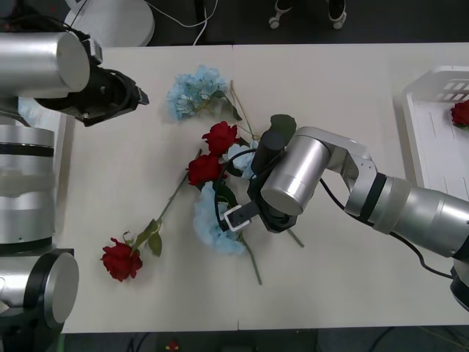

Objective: Put the red flowers into the right box and the blue flowers into the left box

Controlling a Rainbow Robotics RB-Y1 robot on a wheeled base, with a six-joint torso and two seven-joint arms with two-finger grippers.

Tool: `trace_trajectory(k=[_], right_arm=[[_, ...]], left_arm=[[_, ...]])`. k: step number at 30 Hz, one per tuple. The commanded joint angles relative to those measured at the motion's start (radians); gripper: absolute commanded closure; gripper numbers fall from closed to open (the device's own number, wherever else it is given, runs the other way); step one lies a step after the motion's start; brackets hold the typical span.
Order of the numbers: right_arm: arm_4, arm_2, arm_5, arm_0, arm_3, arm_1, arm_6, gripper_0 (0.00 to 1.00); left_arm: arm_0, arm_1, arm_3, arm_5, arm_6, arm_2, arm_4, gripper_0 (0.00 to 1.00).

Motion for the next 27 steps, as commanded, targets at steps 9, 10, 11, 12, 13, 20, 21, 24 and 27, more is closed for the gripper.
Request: trace_trajectory(k=[9, 10, 11, 12, 13, 20, 21, 24, 27], right_arm=[[-0.052, 0.026, -0.035, -0.053, 0.019, 0.016, 0.017, 1.00], [-0.081, 0.017, -0.035, -0.061, 0.016, 0.002, 0.015, 1.00], [-0.116, 0.000, -0.026, -0.067, 0.007, -0.016, 0.014, 1.00], [-0.140, -0.019, -0.016, -0.068, -0.005, -0.032, 0.012, 1.00], [-0.174, -0.051, 0.004, -0.068, -0.028, -0.056, 0.006, 1.00], [-0.476, -0.266, 0.077, -0.068, -0.110, -0.256, -0.052, 1.00], [-0.510, -0.290, 0.091, -0.068, -0.116, -0.283, -0.054, 1.00], [-0.614, -0.370, 0.155, -0.061, -0.123, -0.368, -0.060, 1.00], [-0.710, -0.427, 0.200, -0.053, -0.105, -0.463, -0.069, 1.00]], left_arm=[[-0.079, -0.149, 0.273, -0.330, 0.215, -0.190, -0.070, 0.00], [-0.099, -0.152, 0.321, -0.363, 0.219, -0.199, -0.065, 0.00], [-0.122, -0.158, 0.371, -0.397, 0.226, -0.204, -0.061, 0.00], [-0.137, -0.164, 0.407, -0.418, 0.230, -0.205, -0.058, 0.00], [-0.157, -0.169, 0.448, -0.446, 0.236, -0.207, -0.054, 0.00], [-0.249, -0.170, 0.629, -0.600, 0.258, -0.228, 0.021, 0.00], [-0.257, -0.170, 0.641, -0.615, 0.261, -0.233, 0.028, 0.00], [-0.275, -0.170, 0.664, -0.638, 0.270, -0.239, 0.038, 0.00], [-0.286, -0.170, 0.678, -0.638, 0.276, -0.239, 0.039, 0.00]])
